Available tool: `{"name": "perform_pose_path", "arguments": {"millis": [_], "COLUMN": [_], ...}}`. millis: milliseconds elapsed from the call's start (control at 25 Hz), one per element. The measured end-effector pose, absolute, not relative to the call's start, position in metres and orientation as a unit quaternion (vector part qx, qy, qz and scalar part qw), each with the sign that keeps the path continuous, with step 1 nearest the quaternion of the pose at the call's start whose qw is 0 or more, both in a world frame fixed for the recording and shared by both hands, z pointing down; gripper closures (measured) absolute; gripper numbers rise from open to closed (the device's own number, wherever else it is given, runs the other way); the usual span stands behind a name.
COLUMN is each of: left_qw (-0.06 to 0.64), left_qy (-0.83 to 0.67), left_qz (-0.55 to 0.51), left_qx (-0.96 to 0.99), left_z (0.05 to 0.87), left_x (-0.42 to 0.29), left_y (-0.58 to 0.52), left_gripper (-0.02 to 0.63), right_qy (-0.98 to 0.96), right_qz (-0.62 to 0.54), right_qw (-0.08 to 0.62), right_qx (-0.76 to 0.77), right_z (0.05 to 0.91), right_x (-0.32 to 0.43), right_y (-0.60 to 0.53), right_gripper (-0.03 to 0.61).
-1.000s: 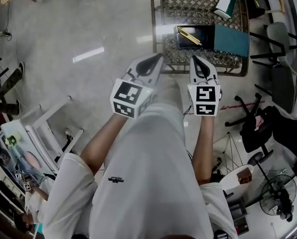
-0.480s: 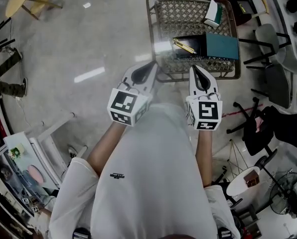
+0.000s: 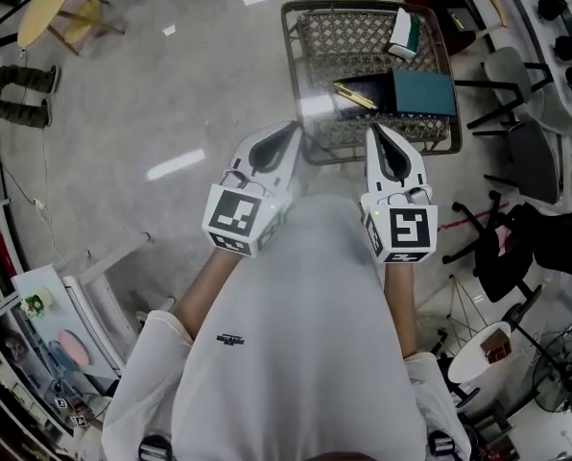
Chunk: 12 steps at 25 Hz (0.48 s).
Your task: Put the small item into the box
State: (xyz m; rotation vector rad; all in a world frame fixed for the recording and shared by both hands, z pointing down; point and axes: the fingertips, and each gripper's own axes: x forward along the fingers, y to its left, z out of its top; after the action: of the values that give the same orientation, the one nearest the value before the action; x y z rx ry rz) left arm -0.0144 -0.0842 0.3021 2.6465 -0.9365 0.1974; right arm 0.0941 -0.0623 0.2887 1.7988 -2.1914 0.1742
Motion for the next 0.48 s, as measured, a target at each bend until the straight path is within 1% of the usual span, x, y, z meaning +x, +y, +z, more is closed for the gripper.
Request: {"name": "perform_pose_path", "arguments": {"millis": [160,480], "left_qw": [0.154,0.159], "left_qy": [-0.327,-0.329], "left_qz": [0.064,0.054], "left_qx": [0.930,0.929], "left_z": [0.293,0.288], "left_x": [-0.019,-0.019], "left_y": [-0.080,-0.075], "left_gripper": [0.612,0.612], "right_qy": [-0.759,-0.751], "right_qz": [0.054,0.046], "right_qw": [0.130,0.113], "right_qx": [0.636,0.649], "right_z": [0.276,0.272], "right_x": [0.094,0.097], "right_y": [-0.056,-0.048], "right_gripper": [0.578,0.578]}}
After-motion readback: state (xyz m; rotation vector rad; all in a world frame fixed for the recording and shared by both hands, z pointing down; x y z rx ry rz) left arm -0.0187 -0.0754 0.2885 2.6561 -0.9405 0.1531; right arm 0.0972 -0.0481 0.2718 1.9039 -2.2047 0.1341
